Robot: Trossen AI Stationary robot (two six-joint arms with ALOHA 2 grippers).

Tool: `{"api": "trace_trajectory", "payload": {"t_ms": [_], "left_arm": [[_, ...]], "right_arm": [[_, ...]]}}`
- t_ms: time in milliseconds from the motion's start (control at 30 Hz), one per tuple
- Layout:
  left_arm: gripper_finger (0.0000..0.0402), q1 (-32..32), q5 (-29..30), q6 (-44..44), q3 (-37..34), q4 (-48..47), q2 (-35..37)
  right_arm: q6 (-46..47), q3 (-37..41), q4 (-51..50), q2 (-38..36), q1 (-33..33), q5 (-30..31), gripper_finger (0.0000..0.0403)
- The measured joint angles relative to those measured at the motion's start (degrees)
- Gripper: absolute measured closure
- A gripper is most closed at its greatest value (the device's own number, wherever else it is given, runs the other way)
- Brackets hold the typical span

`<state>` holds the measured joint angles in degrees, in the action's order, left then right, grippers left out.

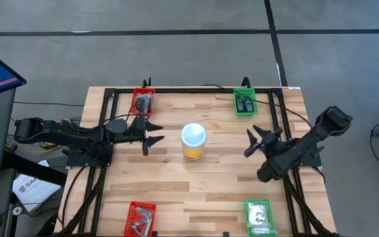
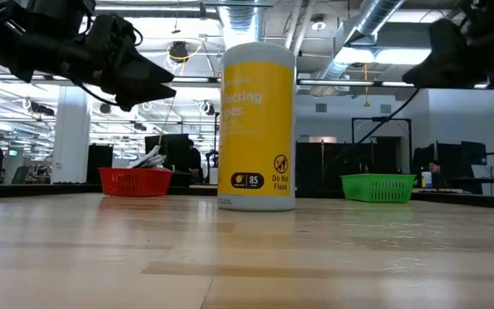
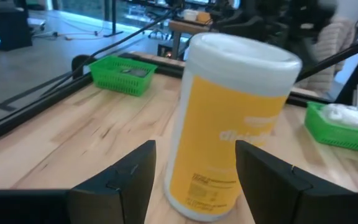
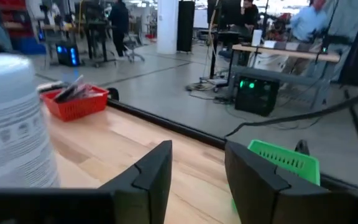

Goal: Pick & Place Travel size toiletries
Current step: Return to Home Position

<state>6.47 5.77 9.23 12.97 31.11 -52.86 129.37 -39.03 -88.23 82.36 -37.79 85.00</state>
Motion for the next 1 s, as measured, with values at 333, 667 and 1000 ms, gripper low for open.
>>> {"api": "trace_trajectory", "payload": {"t_ms": [333, 667, 1000], "left_arm": [[0.0192, -0.65, 0.20, 0.02, 0.00, 3.20, -0.22], [0.0192, -0.63, 1.79, 0.11, 0.00, 3.87, -0.24], [0.0192, -0.58, 1.84, 0.04, 0.00, 3.92, -0.24]], "right_arm": [[2.15, 6.57, 1.70, -11.79, 0.52, 4.80, 0.0253], [4.20, 9.42, 0.39, -15.75, 7.28, 5.26, 0.0245], [-19.72, 9.42, 27.10, -11.19, 6.08, -4.17, 0.0236]]}}
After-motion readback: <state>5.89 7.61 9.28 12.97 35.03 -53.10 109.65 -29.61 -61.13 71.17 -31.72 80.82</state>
